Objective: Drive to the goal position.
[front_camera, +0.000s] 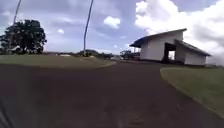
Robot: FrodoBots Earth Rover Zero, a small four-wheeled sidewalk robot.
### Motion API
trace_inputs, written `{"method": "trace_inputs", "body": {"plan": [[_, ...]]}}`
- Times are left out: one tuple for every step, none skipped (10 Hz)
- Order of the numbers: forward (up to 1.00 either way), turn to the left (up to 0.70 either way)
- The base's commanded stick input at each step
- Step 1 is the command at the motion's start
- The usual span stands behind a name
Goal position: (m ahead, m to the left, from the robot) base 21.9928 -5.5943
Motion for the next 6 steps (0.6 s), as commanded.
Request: {"method": "trace_inputs", "body": {"plan": [[0.7,-0.02],[0.7,-0.01],[0.7,-0.26],[0.7,-0.34],[0.7,-0.35],[0.7,-0.35]]}}
